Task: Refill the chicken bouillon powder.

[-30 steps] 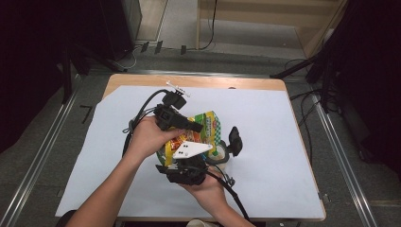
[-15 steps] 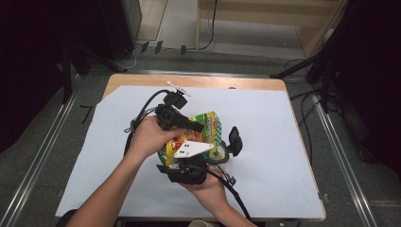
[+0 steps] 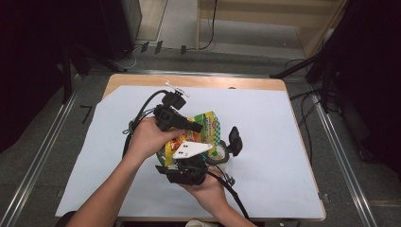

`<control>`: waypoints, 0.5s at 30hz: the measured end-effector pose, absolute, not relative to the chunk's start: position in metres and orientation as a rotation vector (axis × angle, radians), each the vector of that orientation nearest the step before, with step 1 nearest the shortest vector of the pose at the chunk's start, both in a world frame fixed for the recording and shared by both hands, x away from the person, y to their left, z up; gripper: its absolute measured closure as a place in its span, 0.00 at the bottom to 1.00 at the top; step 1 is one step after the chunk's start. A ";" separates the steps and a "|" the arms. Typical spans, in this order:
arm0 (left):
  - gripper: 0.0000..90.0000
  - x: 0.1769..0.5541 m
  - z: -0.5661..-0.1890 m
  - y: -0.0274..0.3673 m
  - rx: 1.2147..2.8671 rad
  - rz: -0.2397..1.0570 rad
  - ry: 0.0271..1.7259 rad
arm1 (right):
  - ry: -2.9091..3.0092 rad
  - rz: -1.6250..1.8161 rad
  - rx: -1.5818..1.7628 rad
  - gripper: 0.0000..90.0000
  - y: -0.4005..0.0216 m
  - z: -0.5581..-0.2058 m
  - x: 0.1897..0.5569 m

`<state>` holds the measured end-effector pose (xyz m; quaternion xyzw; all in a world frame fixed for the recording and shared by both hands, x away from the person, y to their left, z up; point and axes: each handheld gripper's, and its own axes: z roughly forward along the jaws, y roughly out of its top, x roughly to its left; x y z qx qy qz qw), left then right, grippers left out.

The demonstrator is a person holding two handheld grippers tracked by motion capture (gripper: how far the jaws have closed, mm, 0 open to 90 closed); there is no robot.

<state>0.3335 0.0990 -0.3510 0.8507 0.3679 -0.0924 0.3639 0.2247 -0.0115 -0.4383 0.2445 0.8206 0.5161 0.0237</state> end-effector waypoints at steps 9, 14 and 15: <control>0.89 0.331 -0.348 0.100 2.181 -0.236 0.943 | 2.534 1.584 0.738 0.70 -0.011 -0.436 0.223; 0.89 0.332 -0.350 0.101 2.182 -0.241 0.946 | 2.540 1.583 0.748 0.70 -0.010 -0.437 0.223; 0.89 0.333 -0.351 0.101 2.181 -0.244 0.948 | 2.542 1.585 0.752 0.70 -0.010 -0.437 0.223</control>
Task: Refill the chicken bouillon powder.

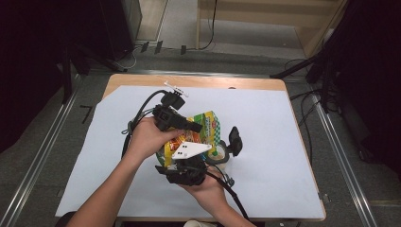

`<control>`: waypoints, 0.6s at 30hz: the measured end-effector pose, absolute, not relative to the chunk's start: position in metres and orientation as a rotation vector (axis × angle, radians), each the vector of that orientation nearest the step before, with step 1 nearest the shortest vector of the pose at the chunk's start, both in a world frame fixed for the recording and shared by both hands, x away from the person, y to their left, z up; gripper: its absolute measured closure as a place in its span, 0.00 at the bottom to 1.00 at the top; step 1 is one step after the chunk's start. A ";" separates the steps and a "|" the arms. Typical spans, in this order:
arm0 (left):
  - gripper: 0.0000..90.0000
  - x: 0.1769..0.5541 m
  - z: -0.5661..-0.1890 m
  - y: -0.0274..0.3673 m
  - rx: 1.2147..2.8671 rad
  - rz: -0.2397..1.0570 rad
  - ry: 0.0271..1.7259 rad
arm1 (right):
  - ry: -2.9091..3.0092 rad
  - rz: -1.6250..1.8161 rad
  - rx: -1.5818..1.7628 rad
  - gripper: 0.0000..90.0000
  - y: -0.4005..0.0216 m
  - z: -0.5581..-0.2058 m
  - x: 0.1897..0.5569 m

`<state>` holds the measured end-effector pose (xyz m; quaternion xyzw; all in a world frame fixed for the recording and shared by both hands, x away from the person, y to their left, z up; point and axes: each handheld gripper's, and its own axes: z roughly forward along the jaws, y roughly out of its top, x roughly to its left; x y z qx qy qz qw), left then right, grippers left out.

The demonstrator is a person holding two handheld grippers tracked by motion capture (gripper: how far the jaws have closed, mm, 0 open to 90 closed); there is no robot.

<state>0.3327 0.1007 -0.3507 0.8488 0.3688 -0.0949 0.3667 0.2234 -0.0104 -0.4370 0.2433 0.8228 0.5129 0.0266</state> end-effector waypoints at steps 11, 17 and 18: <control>0.89 0.334 -0.351 0.100 2.186 -0.256 0.948 | 2.548 1.591 0.770 0.70 -0.010 -0.436 0.223; 0.89 0.334 -0.352 0.099 2.185 -0.260 0.945 | 2.551 1.584 0.776 0.70 -0.011 -0.436 0.223; 0.89 0.334 -0.352 0.099 2.184 -0.263 0.945 | 2.551 1.583 0.776 0.70 -0.011 -0.436 0.223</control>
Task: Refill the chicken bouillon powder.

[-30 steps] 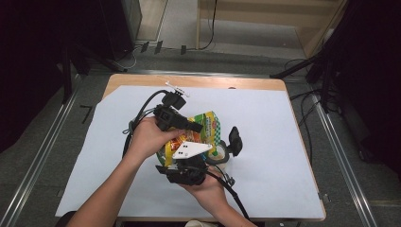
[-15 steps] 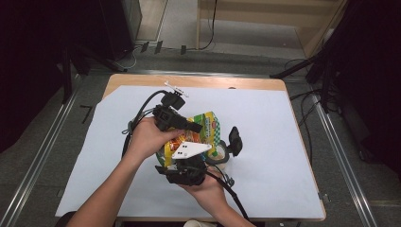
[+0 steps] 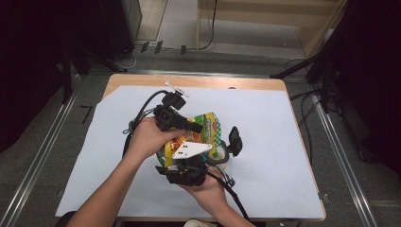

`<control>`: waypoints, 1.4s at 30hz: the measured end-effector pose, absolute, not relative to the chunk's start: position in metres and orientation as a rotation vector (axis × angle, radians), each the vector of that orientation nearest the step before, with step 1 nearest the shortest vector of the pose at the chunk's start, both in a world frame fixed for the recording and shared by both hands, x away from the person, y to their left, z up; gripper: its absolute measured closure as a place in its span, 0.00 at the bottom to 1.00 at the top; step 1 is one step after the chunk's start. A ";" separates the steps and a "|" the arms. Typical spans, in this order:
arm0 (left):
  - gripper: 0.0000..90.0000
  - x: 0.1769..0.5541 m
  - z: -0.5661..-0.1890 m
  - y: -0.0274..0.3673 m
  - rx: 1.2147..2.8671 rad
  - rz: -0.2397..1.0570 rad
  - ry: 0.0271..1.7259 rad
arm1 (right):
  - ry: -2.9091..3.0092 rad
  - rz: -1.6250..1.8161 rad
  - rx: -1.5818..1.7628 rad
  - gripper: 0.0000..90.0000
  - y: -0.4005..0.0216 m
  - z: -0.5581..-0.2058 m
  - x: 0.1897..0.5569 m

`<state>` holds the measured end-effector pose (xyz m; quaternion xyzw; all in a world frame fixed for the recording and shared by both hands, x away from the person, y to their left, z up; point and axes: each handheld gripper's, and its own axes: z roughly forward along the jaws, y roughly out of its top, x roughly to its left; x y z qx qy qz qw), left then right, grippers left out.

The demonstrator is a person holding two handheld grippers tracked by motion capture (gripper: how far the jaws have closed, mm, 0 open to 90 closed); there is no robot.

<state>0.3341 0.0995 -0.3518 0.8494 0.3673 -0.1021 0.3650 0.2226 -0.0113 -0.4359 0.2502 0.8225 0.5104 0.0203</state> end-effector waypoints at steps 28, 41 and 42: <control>0.88 0.334 -0.350 0.099 2.184 -0.256 0.937 | 2.549 1.578 0.771 0.70 -0.011 -0.435 0.223; 0.88 0.334 -0.350 0.099 2.183 -0.258 0.937 | 2.549 1.577 0.769 0.70 -0.011 -0.435 0.223; 0.89 0.334 -0.350 0.099 2.182 -0.258 0.938 | 2.549 1.576 0.770 0.70 -0.012 -0.435 0.223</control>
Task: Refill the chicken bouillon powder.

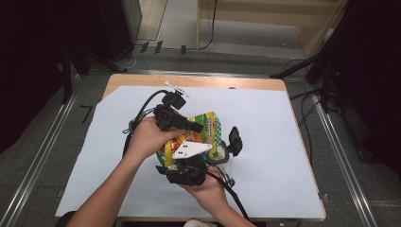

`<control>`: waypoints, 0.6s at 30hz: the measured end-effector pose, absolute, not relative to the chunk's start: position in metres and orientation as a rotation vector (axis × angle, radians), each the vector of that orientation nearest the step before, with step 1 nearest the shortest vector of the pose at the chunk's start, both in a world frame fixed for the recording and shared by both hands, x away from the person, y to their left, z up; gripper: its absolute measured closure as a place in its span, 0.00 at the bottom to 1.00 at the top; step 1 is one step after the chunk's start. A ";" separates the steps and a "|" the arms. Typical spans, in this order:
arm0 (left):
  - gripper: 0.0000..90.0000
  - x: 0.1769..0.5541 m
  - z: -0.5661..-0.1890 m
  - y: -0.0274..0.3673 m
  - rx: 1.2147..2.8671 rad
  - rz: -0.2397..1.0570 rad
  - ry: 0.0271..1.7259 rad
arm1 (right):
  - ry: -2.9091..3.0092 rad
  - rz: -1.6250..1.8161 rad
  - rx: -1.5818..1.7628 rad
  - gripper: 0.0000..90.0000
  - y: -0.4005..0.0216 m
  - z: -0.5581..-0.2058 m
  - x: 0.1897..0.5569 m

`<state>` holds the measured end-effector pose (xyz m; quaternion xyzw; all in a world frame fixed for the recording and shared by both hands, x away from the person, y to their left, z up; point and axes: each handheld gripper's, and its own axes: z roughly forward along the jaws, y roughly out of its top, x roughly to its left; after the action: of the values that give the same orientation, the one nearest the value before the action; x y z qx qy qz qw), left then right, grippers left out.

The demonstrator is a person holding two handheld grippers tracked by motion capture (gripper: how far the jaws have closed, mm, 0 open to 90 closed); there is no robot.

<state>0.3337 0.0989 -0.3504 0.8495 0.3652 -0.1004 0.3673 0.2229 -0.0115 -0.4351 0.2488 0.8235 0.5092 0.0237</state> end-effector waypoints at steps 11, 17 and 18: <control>0.88 0.333 -0.350 0.099 2.184 -0.253 0.934 | 2.548 1.574 0.767 0.70 -0.012 -0.435 0.223; 0.88 0.333 -0.350 0.099 2.185 -0.255 0.935 | 2.548 1.576 0.772 0.70 -0.011 -0.435 0.222; 0.88 0.333 -0.350 0.099 2.185 -0.255 0.934 | 2.548 1.575 0.772 0.70 -0.012 -0.434 0.222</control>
<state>0.3333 0.0991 -0.3496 0.8504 0.3636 -0.0991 0.3672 0.2223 -0.0116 -0.4344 0.2493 0.8235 0.5090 0.0239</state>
